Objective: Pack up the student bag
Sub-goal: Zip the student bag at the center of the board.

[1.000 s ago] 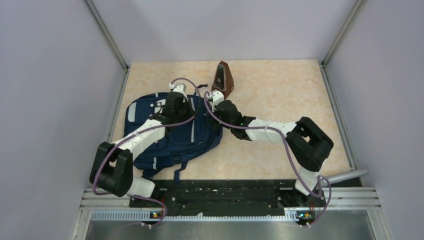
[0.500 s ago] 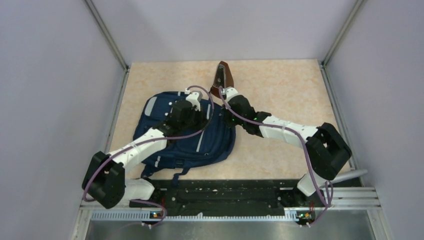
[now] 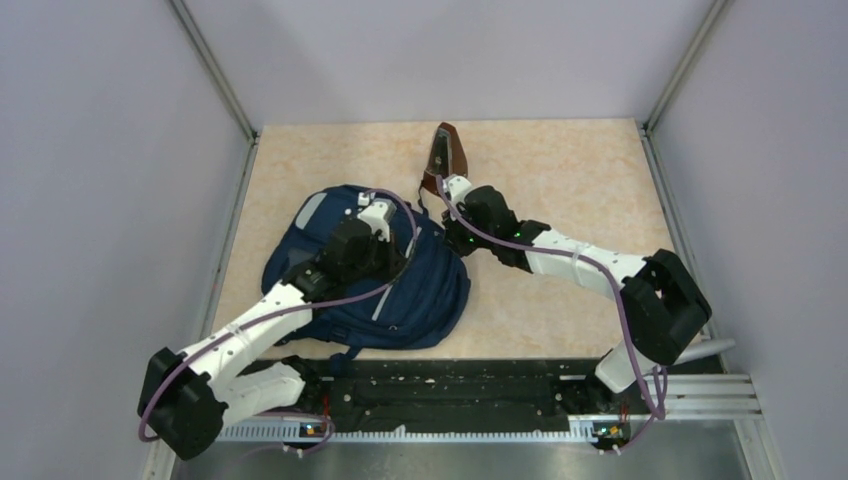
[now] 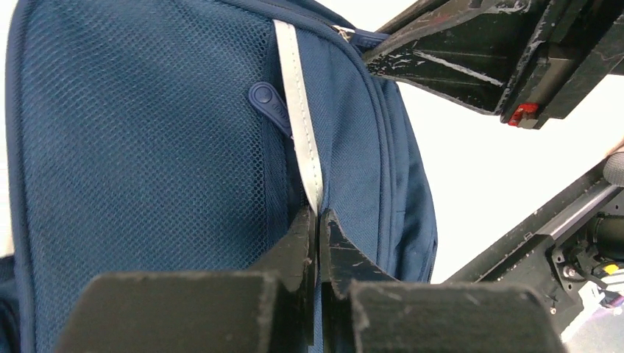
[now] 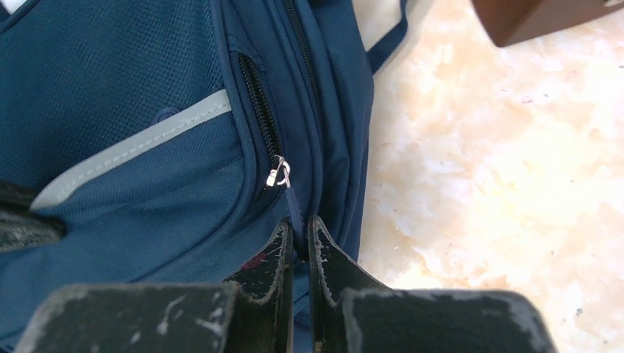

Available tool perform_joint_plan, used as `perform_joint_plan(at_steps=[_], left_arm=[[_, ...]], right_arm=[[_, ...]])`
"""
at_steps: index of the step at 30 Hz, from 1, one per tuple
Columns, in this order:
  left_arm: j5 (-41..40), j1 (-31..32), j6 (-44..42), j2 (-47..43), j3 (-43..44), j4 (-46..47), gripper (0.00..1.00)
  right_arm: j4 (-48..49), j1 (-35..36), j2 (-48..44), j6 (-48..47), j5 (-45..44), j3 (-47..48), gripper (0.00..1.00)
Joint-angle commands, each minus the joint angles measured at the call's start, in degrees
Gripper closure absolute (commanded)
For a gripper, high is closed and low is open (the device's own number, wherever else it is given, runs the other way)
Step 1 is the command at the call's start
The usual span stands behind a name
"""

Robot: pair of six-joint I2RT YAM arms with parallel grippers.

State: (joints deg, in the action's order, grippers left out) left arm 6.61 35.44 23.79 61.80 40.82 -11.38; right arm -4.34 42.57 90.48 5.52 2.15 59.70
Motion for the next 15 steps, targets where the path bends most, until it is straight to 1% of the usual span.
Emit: perform_joint_plan(at_steps=[1,2,4,6,7,9,10,11,14,15], left_arm=[[-4.73,0.68,-0.46,-5.98,1.91,-14.64,1.00],[-5.32,0.75,-0.99,-6.80,2.35,-15.32,0.98],[-5.21,0.71,-3.06,-7.80,3.07,-15.45,0.86],[-4.30,0.71,-5.89,-7.54,4.24,-14.48,0.66],[-3.83,0.73,-7.02,-6.79,5.38,-14.16,0.57],[-2.36,0.97,-8.95,-4.73,7.71,-13.40,0.46],[-1.89,1.30,-9.62,-3.55,8.70,-12.57,0.43],[-1.54,1.78,-10.10,-2.34,9.62,-11.36,0.36],[-1.08,3.81,-11.18,1.25,11.65,-6.76,0.26],[-0.94,4.49,-11.67,2.28,12.14,-5.33,0.18]], right_arm=[[2.54,-2.58,-1.79,-3.05,-2.66,1.29,1.00],[2.73,-2.58,-2.39,-3.00,-2.45,0.88,1.00],[2.38,-2.57,-3.07,-2.77,0.30,0.64,1.00],[1.55,-2.58,-3.16,-2.46,1.81,0.80,1.00],[1.22,-2.58,-3.16,-2.26,2.14,0.80,1.00],[0.91,-2.58,-3.13,-1.71,2.57,0.62,1.00],[0.91,-2.53,-3.20,-1.41,2.71,0.43,1.00],[0.97,-2.57,-3.37,-1.18,2.83,0.27,1.00],[1.34,-2.58,-3.86,-0.71,3.02,-0.22,1.00],[1.35,-2.55,-3.97,-0.67,2.96,-0.24,1.00]])
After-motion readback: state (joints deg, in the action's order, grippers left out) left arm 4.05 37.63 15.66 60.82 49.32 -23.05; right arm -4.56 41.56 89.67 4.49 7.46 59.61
